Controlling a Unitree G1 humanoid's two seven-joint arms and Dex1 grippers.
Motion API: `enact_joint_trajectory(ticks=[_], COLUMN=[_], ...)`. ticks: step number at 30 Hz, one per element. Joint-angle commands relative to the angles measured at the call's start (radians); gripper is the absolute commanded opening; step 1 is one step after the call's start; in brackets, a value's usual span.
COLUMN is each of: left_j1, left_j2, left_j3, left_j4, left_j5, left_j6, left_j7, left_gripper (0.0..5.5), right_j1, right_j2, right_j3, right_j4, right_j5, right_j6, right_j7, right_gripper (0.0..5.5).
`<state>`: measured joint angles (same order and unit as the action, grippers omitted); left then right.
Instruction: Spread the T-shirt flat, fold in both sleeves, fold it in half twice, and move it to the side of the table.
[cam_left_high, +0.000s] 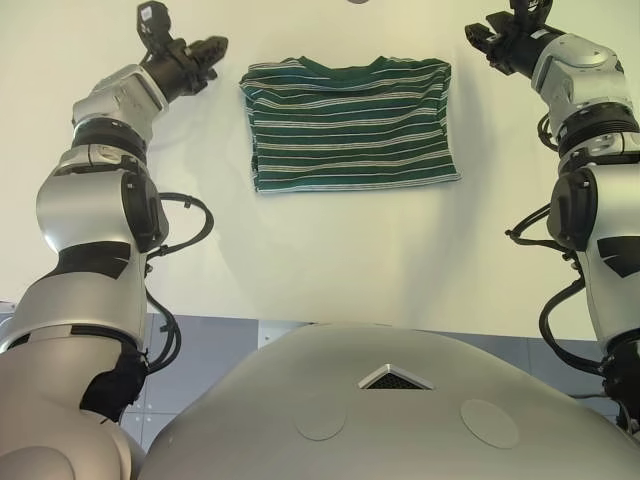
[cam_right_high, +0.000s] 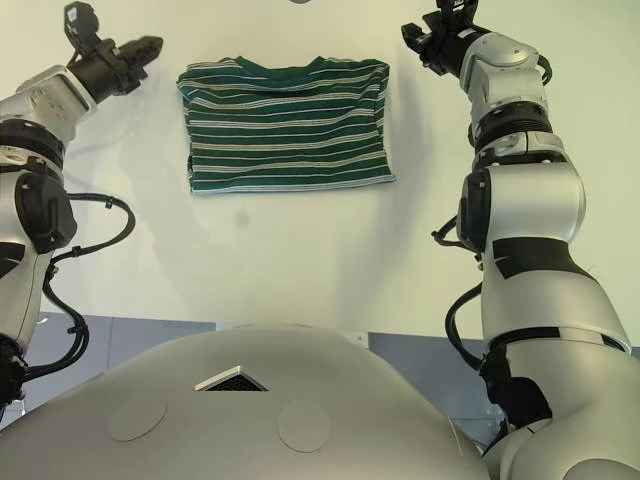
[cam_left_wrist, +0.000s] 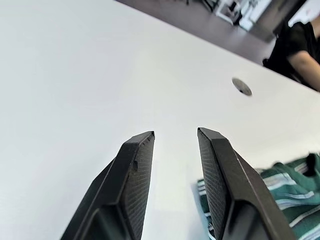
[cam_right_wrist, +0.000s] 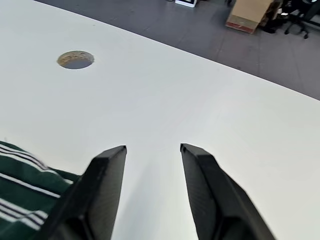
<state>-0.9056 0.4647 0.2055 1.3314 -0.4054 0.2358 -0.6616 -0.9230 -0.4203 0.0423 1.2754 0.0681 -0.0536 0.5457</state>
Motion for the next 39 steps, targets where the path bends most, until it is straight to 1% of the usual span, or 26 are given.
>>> enact_joint_trajectory(ticks=[1,2,3,4,5,6,8,9,11,14,15,16,19,22,23,25,26,27,28,29,31,33,35,36,38,39], left_j1=[0.074,0.130,0.189,0.287,0.364,0.437,0.547,0.587,0.662,0.741,0.750,0.751,0.745,0.762,0.766,0.758,0.748,0.734,0.721,0.709,0.690,0.679,0.698,0.718,0.779,0.811], left_j2=[0.002,0.004,0.006,0.006,0.004,0.006,0.019,0.027,0.039,0.040,0.037,0.030,0.012,0.017,0.020,0.022,0.026,0.041,0.058,0.077,0.101,0.134,0.172,0.187,0.220,0.232], left_j3=[-0.003,-0.036,-0.058,-0.075,-0.082,-0.095,-0.127,-0.131,-0.119,-0.109,-0.110,-0.117,-0.169,-0.187,-0.188,-0.199,-0.214,-0.246,-0.278,-0.302,-0.307,-0.275,-0.257,-0.257,-0.320,-0.382], left_j4=[-0.077,-0.165,-0.267,-0.449,-0.595,-0.726,-0.919,-0.991,-1.139,-1.313,-1.344,-1.372,-1.426,-1.463,-1.466,-1.456,-1.440,-1.416,-1.394,-1.383,-1.377,-1.394,-1.475,-1.545,-1.765,-1.848], left_j5=[0.050,0.078,0.089,0.074,0.054,0.044,0.053,0.054,0.032,0.009,0.009,0.004,0.025,0.028,0.031,0.050,0.074,0.114,0.155,0.184,0.194,0.173,0.143,0.121,0.068,0.081], left_j6=[-0.045,-0.092,-0.118,-0.111,-0.097,-0.082,-0.072,-0.059,-0.006,0.057,0.072,0.092,0.121,0.134,0.133,0.114,0.094,0.061,0.026,-0.001,-0.032,-0.032,0.005,0.033,0.093,0.091], left_j7=[-0.020,-0.073,-0.121,-0.158,-0.172,-0.173,-0.166,-0.161,-0.140,-0.106,-0.098,-0.095,-0.092,-0.093,-0.093,-0.093,-0.097,-0.114,-0.136,-0.161,-0.199,-0.229,-0.259,-0.273,-0.319,-0.341], left_gripper=[2.17,2.43,2.43,2.43,2.43,2.43,2.43,2.43,2.43,2.43,2.43,2.43,2.43,2.43,2.43,2.43,2.43,2.43,2.43,2.43,2.43,2.43,2.43,2.43,2.43,2.43], right_j1=[0.244,0.380,0.491,0.601,0.677,0.745,0.860,0.896,0.921,0.833,0.775,0.679,0.442,0.385,0.393,0.465,0.506,0.557,0.601,0.651,0.732,0.821,0.904,0.923,0.906,0.904], right_j2=[0.024,-0.003,-0.029,-0.052,-0.067,-0.094,-0.168,-0.195,-0.238,-0.311,-0.320,-0.321,-0.263,-0.193,-0.155,0.030,0.103,0.143,0.152,0.131,0.056,-0.104,-0.237,-0.259,-0.213,-0.197], right_j3=[0.005,0.025,0.042,0.073,0.104,0.153,0.219,0.225,0.199,0.192,0.196,0.205,0.171,0.172,0.175,0.204,0.237,0.303,0.360,0.420,0.468,0.450,0.401,0.368,0.232,0.165], right_j4=[-0.455,-0.726,-0.941,-1.112,-1.203,-1.247,-1.300,-1.320,-1.324,-1.154,-1.069,-0.952,-0.777,-0.781,-0.805,-0.879,-0.901,-0.924,-0.951,-1.003,-1.132,-1.276,-1.396,-1.437,-1.559,-1.624], right_j5=[0.108,0.177,0.224,0.244,0.228,0.159,0.016,-0.021,-0.055,-0.169,-0.203,-0.262,-0.306,-0.290,-0.264,-0.148,-0.118,-0.133,-0.153,-0.166,-0.126,-0.059,-0.004,0.020,0.146,0.218], right_j6=[0.005,0.077,0.145,0.204,0.238,0.246,0.289,0.316,0.351,0.258,0.209,0.145,0.041,-0.041,-0.048,0.045,0.091,0.116,0.138,0.136,0.164,0.206,0.199,0.188,0.240,0.294], right_j7=[0.222,0.286,0.322,0.336,0.333,0.331,0.322,0.313,0.301,0.242,0.211,0.132,-0.017,-0.035,-0.022,0.014,0.031,0.055,0.088,0.149,0.290,0.442,0.531,0.533,0.451,0.412], right_gripper=[1.98,1.98,1.98,1.98,1.98,1.98,1.98,1.98,1.98,1.98,1.98,1.98,1.98,1.98,1.98,1.98,1.98,1.98,1.98,1.98,1.98,1.98,1.98,1.98,1.98,1.98])
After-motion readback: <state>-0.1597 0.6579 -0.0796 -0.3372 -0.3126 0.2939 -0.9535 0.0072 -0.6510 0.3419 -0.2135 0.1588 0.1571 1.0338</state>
